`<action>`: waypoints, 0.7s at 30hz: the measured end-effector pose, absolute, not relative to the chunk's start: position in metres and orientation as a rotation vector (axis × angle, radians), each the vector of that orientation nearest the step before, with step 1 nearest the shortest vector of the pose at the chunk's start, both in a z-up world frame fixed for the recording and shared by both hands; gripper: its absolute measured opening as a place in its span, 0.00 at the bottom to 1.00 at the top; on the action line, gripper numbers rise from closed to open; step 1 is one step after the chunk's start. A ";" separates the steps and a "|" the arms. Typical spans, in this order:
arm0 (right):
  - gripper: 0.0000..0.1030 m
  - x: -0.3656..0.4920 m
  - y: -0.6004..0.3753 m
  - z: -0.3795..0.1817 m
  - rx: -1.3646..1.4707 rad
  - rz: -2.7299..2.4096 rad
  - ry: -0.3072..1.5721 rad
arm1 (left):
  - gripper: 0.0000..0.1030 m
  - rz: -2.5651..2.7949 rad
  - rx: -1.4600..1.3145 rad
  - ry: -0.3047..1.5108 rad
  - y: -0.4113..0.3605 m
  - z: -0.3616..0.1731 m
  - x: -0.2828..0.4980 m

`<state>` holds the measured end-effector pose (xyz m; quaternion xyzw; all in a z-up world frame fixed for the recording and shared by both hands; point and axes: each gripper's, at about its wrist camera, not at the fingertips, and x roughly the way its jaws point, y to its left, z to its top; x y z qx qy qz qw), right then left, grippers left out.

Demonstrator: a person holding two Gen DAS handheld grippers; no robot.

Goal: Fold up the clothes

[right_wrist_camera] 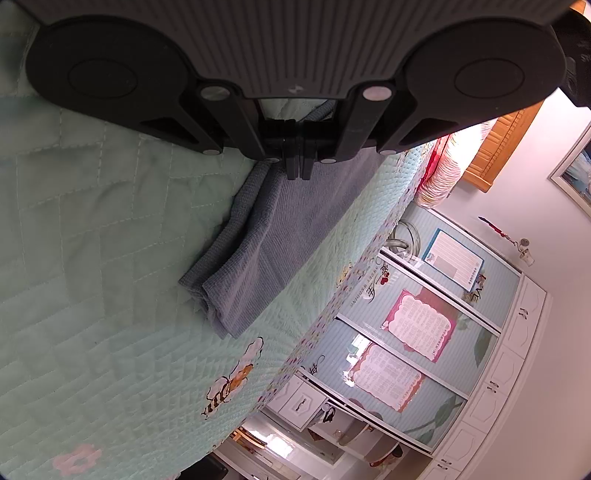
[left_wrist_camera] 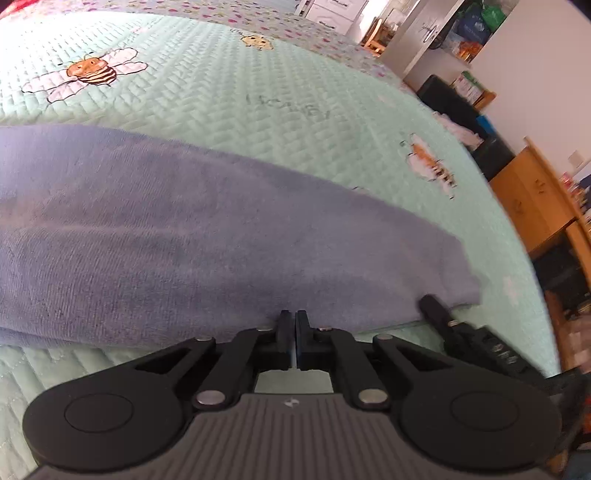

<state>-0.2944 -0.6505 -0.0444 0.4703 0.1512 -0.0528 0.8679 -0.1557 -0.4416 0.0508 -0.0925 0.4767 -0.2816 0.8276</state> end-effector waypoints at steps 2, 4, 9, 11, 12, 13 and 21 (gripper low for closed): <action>0.00 -0.294 -0.651 -0.045 0.985 -0.110 0.317 | 0.02 -0.606 -0.239 0.988 -0.433 0.057 -0.154; 0.00 -0.295 -0.650 -0.045 0.987 -0.110 0.316 | 0.03 -0.607 -0.250 0.991 -0.431 0.057 -0.153; 0.00 -0.294 -0.651 -0.046 0.992 -0.108 0.317 | 0.03 -0.601 -0.249 1.022 -0.433 0.051 -0.151; 0.00 -0.294 -0.652 -0.046 0.992 -0.106 0.317 | 0.03 -0.599 -0.248 1.034 -0.433 0.048 -0.150; 0.00 -0.294 -0.652 -0.046 0.993 -0.106 0.317 | 0.03 -0.598 -0.247 1.041 -0.433 0.047 -0.150; 0.00 -0.294 -0.652 -0.046 0.994 -0.106 0.316 | 0.03 -0.597 -0.247 1.047 -0.434 0.046 -0.149; 0.00 -0.294 -0.653 -0.046 0.999 -0.102 0.314 | 0.03 -0.590 -0.352 0.928 -0.430 0.069 -0.134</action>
